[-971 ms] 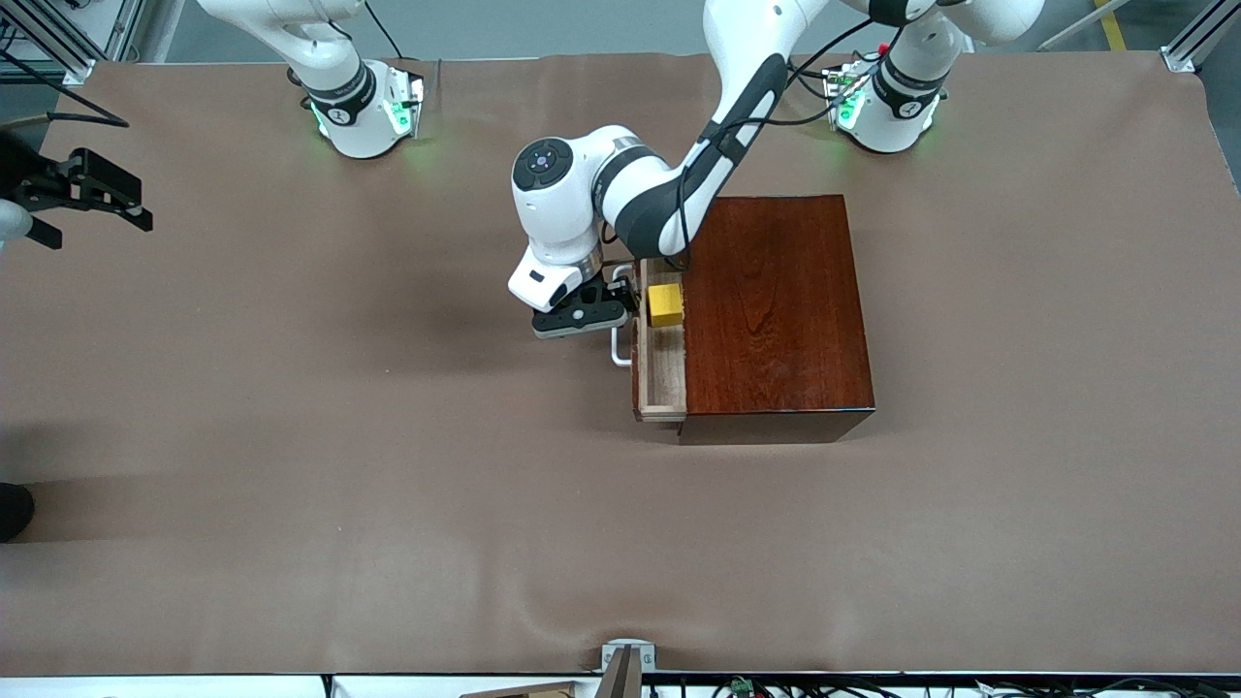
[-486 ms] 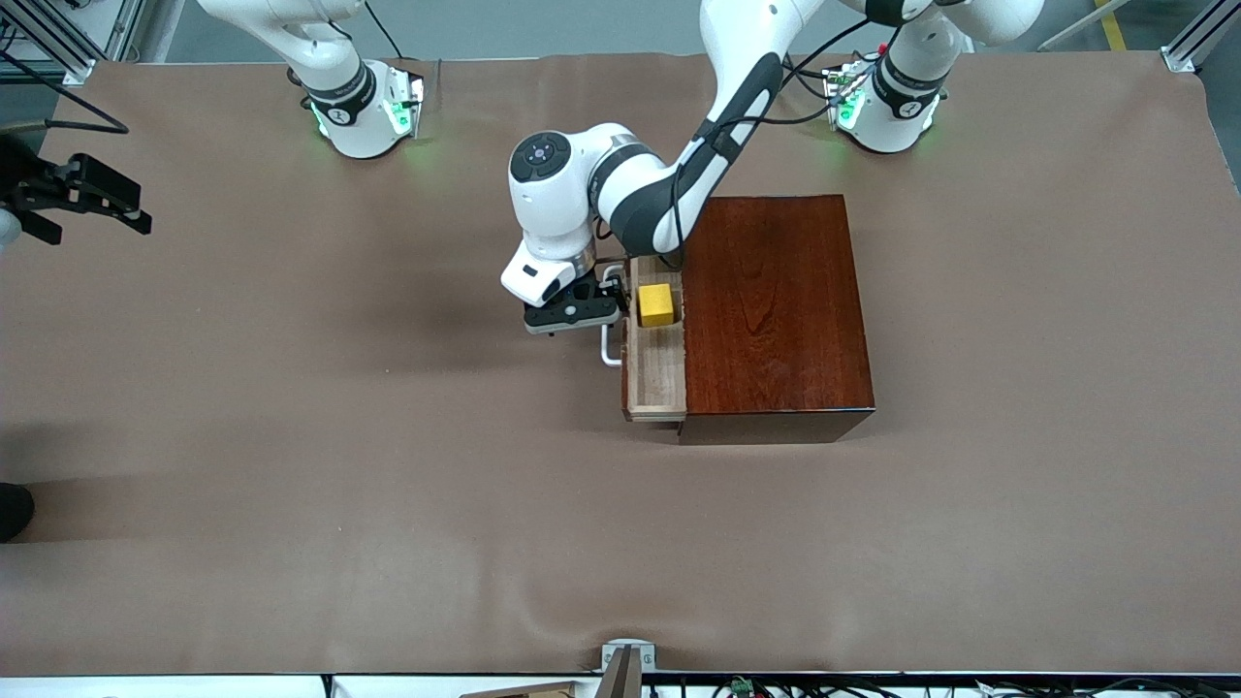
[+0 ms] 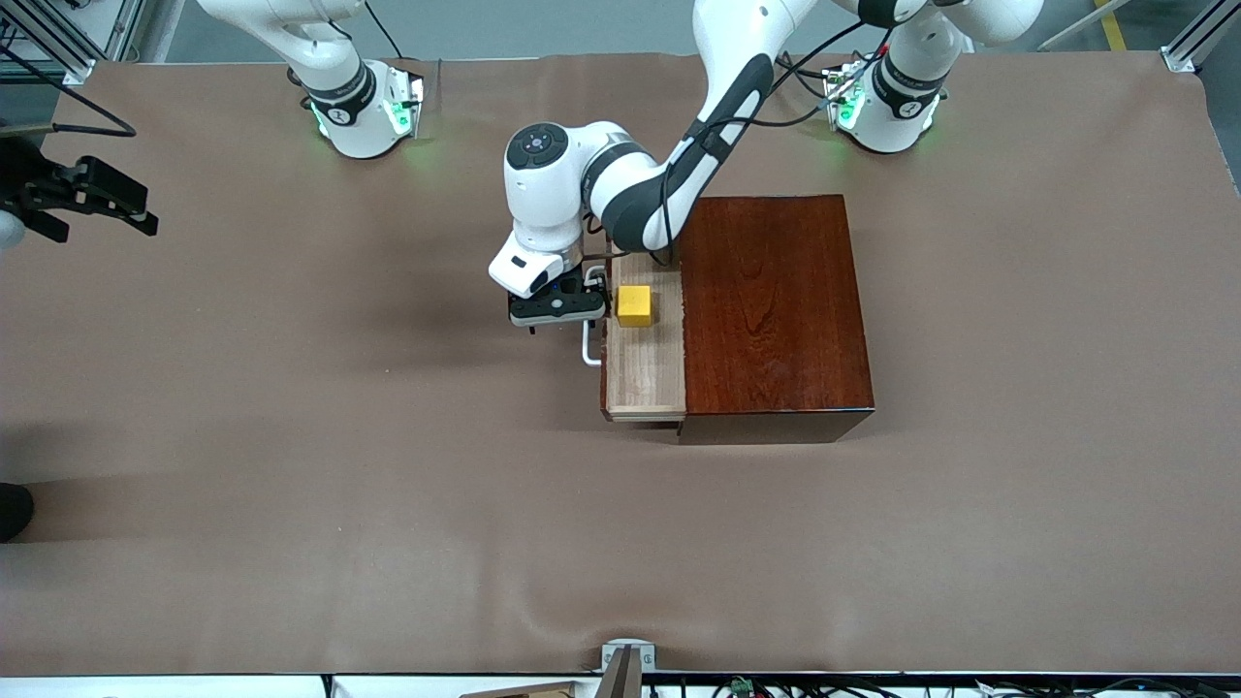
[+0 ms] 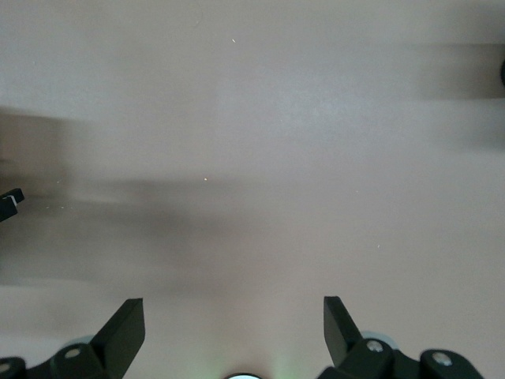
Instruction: Open drawer, take yellow block, close drawer
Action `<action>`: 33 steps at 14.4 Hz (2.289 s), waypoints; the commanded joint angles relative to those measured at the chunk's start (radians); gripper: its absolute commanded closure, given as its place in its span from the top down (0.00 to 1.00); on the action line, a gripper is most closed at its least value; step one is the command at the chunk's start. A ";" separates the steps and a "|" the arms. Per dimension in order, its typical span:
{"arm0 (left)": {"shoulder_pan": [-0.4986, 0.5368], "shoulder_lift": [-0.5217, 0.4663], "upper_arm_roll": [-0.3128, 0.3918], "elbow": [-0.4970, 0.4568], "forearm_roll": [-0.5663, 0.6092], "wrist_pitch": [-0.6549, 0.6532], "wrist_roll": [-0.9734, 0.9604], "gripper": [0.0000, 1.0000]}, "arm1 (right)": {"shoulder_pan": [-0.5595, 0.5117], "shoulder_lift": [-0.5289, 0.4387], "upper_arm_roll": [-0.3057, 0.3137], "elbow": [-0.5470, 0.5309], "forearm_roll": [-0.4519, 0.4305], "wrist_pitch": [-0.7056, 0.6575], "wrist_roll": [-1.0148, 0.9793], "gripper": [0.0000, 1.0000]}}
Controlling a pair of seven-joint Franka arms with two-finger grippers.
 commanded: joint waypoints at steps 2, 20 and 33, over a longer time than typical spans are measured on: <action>-0.019 0.025 -0.011 0.051 -0.016 0.005 -0.038 1.00 | 0.010 0.005 0.002 0.005 0.002 -0.007 0.022 1.00; 0.136 -0.478 0.046 -0.027 0.030 -0.524 0.063 1.00 | 0.027 0.109 0.002 0.007 0.016 0.062 0.082 1.00; 0.531 -0.817 0.041 -0.233 -0.017 -0.722 0.710 1.00 | 0.214 0.128 0.002 0.007 0.097 0.063 0.769 1.00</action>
